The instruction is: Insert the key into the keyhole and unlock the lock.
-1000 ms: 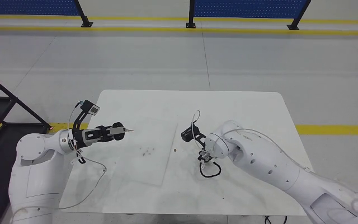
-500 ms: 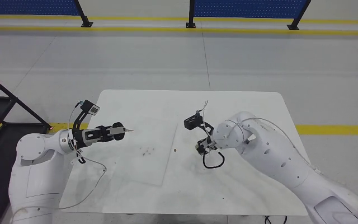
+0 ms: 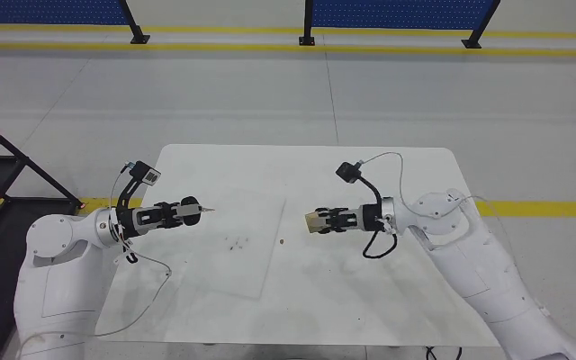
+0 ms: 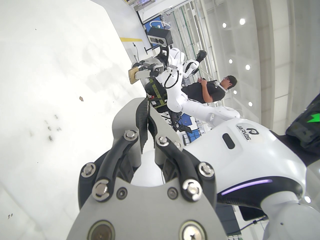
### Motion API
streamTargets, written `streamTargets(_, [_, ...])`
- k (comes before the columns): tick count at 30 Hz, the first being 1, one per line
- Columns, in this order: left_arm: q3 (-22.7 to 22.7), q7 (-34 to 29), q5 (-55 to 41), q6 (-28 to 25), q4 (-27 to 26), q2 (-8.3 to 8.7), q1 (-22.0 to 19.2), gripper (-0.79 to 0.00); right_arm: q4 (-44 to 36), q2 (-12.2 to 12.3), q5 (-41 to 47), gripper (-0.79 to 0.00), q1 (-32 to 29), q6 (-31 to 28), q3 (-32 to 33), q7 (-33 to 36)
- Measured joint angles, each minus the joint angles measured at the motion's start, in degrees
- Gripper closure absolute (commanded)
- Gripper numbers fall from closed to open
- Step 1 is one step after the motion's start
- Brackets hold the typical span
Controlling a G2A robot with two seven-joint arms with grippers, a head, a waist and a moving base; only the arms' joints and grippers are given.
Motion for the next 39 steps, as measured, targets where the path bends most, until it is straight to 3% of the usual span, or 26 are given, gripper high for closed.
streamTargets(8, [0.0, 0.0, 0.0, 0.0, 0.0, 0.0, 0.0, 0.0, 4.17, -0.67, 9.25, 0.0, -1.6, -4.3, -0.91, -1.05])
streamTargets(19, [0.0, 0.0, 0.0, 0.0, 0.0, 0.0, 0.0, 0.0, 4.12, -0.67, 9.12, 0.0, -1.67, -4.2, -0.89, -1.13])
streamTargets(21, [0.0, 0.0, 0.0, 0.0, 0.0, 0.0, 0.0, 0.0, 3.91, -0.96, 10.25, 0.0, -3.04, -4.17, -1.26, -3.58])
streamTargets(30, [0.0, 0.0, 0.0, 0.0, 0.0, 0.0, 0.0, 0.0, 5.06, -2.86, 15.79, 0.0, -6.76, -12.38, -5.17, -14.53])
streamTargets(39, [0.0, 0.0, 0.0, 0.0, 0.0, 0.0, 0.0, 0.0, 6.43, -3.66, 19.52, 0.0, -9.19, -20.75, -5.73, -15.72])
